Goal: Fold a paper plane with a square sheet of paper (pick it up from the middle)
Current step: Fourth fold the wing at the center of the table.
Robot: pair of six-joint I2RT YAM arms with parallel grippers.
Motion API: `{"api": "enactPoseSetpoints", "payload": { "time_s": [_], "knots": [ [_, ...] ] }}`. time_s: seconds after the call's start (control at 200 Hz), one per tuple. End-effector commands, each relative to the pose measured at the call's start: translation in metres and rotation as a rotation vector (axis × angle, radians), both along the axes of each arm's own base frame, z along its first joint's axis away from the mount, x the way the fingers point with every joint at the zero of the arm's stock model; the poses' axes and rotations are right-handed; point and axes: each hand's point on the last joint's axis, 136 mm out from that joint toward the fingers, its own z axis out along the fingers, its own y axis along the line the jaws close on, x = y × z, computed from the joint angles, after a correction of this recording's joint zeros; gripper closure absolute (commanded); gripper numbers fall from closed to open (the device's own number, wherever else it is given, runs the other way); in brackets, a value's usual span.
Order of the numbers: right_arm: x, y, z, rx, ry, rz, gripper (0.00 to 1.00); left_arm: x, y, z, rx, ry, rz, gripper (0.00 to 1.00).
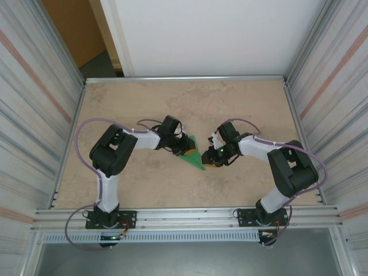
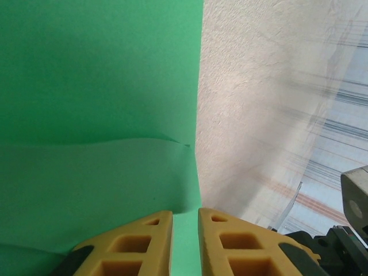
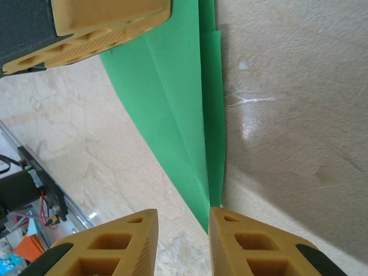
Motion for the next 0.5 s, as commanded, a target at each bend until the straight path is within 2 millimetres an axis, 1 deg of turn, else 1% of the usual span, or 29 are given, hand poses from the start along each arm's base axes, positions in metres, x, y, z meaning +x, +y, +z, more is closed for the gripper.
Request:
{"api": "enactPoseSetpoints", "payload": {
  "time_s": [0.0, 0.185, 0.336, 0.496],
  "knots": [
    [-0.005, -0.002, -0.003, -0.019, 0.019, -0.008, 0.73, -0.003, 0.008, 0.011, 0.006, -0.008, 0.016, 0.80],
    [-0.010, 0.004, -0.004, -0.008, 0.033, 0.027, 0.76, -0.009, 0.009, 0.015, -0.003, -0.014, 0.000, 0.80],
    [-0.016, 0.011, -0.007, -0.003, 0.050, 0.063, 0.78, -0.011, 0.008, 0.013, -0.004, -0.010, -0.009, 0.79],
    [-0.020, 0.011, -0.012, -0.010, 0.065, 0.073, 0.82, -0.012, 0.006, 0.013, -0.008, -0.008, -0.016, 0.78]
  ]
}}
